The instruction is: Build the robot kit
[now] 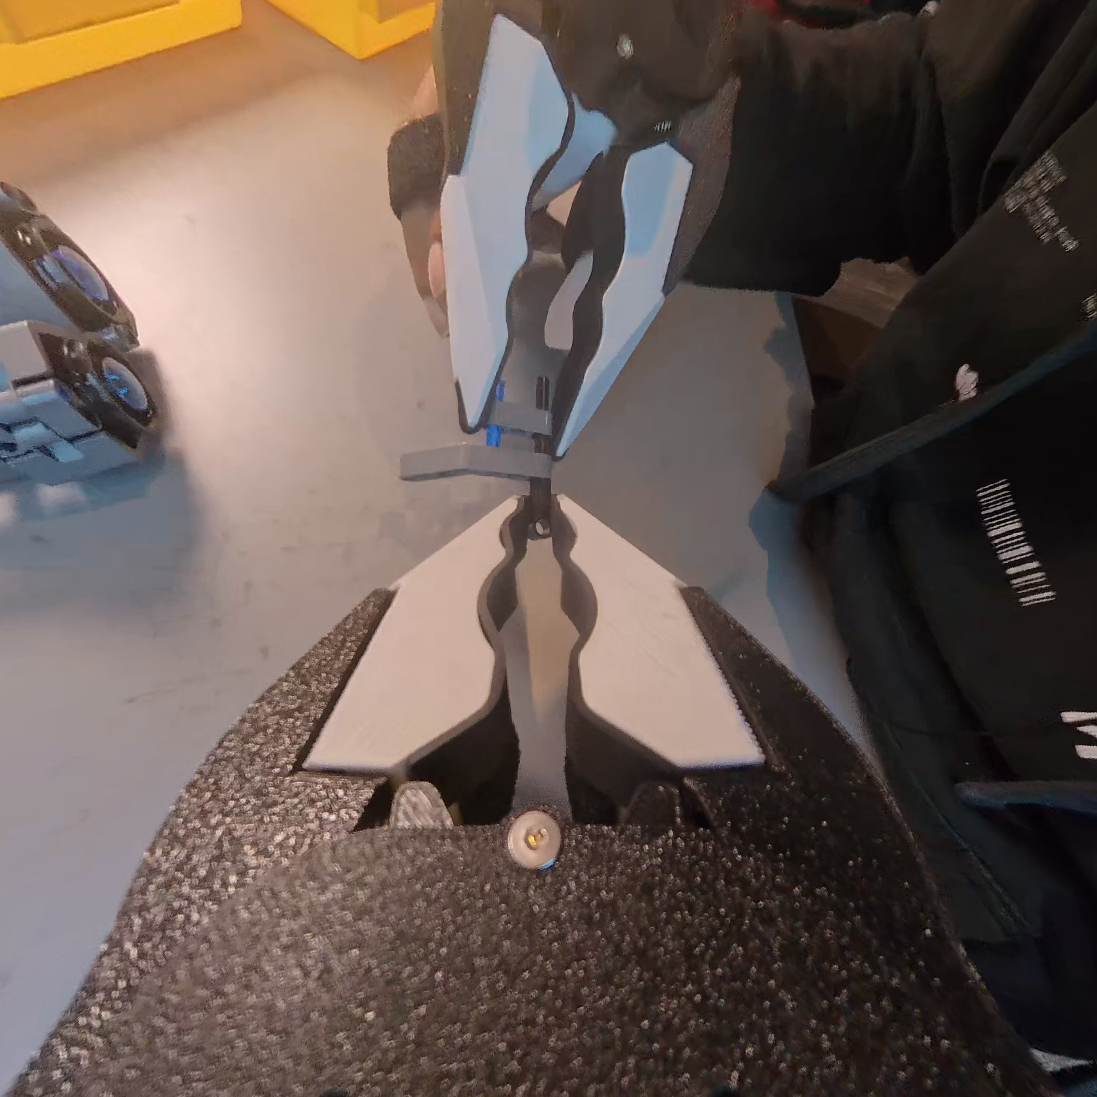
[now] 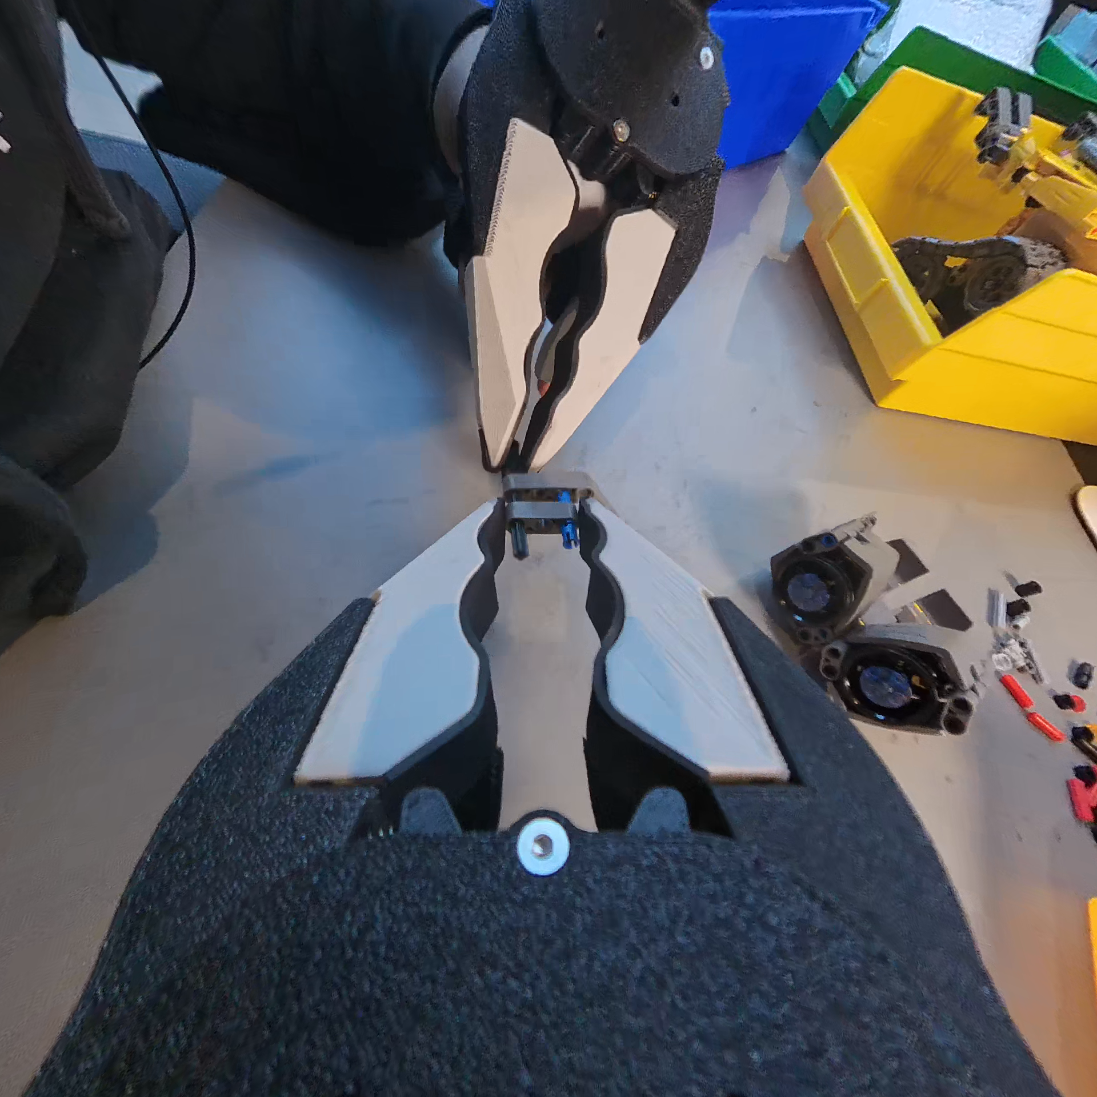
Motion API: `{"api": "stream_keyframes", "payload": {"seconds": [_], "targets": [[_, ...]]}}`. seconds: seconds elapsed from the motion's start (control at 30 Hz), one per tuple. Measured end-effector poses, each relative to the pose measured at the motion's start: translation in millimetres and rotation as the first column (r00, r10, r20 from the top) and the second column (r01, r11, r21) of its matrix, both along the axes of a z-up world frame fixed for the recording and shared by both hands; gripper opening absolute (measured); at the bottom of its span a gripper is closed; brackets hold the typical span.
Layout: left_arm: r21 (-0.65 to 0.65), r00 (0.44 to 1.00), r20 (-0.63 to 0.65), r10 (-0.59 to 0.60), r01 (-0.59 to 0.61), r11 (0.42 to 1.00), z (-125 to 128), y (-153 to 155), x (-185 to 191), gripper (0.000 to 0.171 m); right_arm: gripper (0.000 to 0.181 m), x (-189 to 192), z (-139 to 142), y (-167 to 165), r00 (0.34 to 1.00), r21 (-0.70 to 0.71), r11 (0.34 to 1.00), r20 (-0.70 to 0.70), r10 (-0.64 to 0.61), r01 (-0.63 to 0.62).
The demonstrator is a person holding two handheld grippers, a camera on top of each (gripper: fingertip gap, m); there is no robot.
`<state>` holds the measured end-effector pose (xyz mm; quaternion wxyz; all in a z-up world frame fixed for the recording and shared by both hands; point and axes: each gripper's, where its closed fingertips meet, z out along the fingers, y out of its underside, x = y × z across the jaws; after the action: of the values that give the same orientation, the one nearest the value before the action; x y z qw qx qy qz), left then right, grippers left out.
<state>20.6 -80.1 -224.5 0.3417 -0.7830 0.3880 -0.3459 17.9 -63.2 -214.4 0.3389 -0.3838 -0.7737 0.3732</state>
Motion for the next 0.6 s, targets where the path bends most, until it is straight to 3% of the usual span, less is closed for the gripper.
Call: {"api": "stream_keyframes", "payload": {"seconds": [0.6], "targets": [[-0.018, 0.988, 0.15, 0.041, -0.038, 0.999, 11, 6, 0, 0.007, 0.023, 0, 5, 6, 0.998, -0.028, 0.998, 0.013, -0.061, 0.061]]}}
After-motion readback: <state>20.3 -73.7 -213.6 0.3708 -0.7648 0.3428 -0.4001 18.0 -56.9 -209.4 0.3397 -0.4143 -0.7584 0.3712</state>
